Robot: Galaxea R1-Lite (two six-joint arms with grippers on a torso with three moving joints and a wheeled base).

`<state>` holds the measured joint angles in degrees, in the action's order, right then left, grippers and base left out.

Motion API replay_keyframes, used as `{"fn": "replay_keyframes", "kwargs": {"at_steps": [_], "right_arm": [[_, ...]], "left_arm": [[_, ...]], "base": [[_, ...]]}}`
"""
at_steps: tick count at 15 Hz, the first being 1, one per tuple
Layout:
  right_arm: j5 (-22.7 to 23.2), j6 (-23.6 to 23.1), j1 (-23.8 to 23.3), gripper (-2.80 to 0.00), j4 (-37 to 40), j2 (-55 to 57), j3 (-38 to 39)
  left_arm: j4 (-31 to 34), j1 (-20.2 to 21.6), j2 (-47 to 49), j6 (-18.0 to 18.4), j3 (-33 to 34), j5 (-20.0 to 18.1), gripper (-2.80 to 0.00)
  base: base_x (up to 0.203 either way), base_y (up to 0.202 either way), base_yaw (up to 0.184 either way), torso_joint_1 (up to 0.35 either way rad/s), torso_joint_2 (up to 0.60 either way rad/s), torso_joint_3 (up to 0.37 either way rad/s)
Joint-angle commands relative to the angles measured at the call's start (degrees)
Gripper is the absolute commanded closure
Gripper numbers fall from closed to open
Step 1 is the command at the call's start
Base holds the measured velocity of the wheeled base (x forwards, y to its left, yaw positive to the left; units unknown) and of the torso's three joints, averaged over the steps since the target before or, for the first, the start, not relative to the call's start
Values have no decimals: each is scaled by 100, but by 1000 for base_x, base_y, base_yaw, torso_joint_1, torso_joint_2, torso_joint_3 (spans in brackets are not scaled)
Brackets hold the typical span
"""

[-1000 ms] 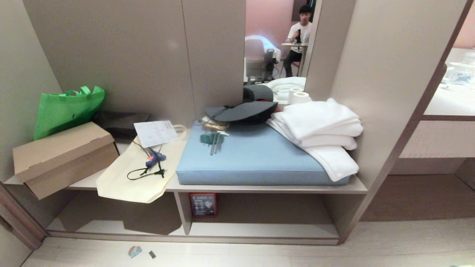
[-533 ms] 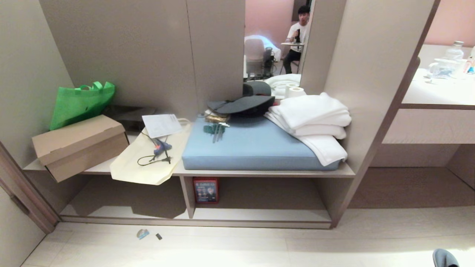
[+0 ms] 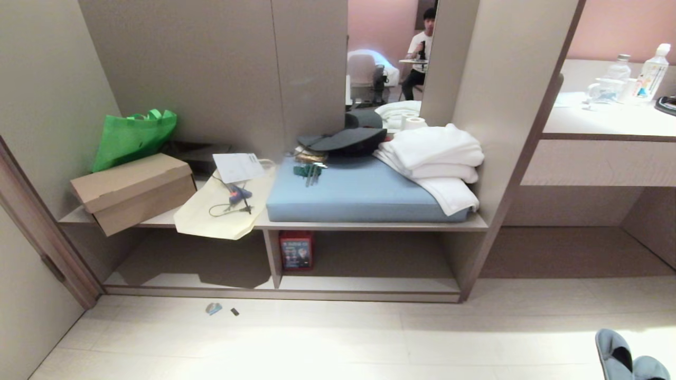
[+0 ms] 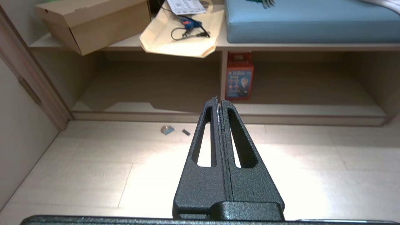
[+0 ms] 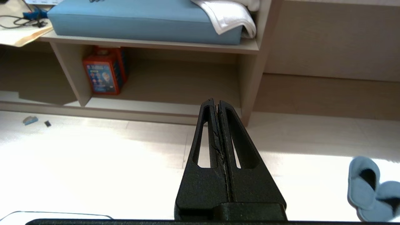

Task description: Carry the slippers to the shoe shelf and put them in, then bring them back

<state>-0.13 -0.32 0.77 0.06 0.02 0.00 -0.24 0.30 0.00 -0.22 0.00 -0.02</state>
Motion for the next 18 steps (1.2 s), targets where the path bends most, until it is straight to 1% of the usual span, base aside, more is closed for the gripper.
{"fn": "replay_keyframes", "kwargs": {"at_steps": [1,18], "right_arm": [[-4,-4,2,0,3,6,0],[-4,-4,2,0,3,6,0]], "left_arm": [[-2,5,9,4,0,-5,0],[-2,5,9,-5,0,2,0]], "base": [[-193,0,3,2,3,6],[-196,0,0,3,1,3]]}}
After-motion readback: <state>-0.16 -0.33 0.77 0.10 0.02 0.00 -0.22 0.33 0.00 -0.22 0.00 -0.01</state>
